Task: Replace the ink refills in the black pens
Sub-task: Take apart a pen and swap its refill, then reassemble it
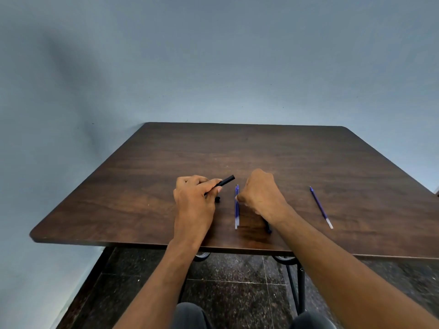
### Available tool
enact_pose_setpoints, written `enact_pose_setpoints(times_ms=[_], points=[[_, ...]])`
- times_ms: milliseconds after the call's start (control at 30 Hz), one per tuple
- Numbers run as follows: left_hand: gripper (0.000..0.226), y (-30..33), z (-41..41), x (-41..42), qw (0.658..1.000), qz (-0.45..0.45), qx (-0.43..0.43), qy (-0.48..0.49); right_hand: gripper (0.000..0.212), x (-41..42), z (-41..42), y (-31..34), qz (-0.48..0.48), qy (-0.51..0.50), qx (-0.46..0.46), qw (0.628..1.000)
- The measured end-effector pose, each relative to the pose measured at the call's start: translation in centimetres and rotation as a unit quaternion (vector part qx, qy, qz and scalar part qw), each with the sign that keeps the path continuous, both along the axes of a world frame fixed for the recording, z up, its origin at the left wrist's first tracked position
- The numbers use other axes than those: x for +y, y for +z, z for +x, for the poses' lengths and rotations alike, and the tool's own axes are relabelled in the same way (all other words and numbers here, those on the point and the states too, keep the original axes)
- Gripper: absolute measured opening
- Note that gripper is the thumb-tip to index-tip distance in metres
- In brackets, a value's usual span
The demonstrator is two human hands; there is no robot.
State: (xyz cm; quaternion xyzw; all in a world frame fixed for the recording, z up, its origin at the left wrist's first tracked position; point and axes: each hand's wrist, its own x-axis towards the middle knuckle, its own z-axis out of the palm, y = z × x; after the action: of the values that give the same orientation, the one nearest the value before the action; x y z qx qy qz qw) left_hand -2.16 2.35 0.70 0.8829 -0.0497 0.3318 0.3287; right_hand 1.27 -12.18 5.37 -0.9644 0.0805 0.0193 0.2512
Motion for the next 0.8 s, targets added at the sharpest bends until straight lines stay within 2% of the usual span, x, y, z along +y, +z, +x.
enact_pose_setpoints(times_ms=[167,267,800], points=[[0.022,0.4,0.1,0.6,0.998,-0.040,0.031,-0.032,0.023,0.1,0.4,-0.7,0.042,-0.035,-0.013,0.998],[0.023,0.4,0.0,0.5,0.998,-0.033,0.032,-0.034,0.020,-0.1,0.6,-0.7,0.046,-0.038,-0.004,0.998],[0.024,0.4,-0.2,0.5,0.998,-0.016,0.031,-0.048,0.039,0.9,0.8,0.0,-0.080,-0.026,-0.001,0.996]])
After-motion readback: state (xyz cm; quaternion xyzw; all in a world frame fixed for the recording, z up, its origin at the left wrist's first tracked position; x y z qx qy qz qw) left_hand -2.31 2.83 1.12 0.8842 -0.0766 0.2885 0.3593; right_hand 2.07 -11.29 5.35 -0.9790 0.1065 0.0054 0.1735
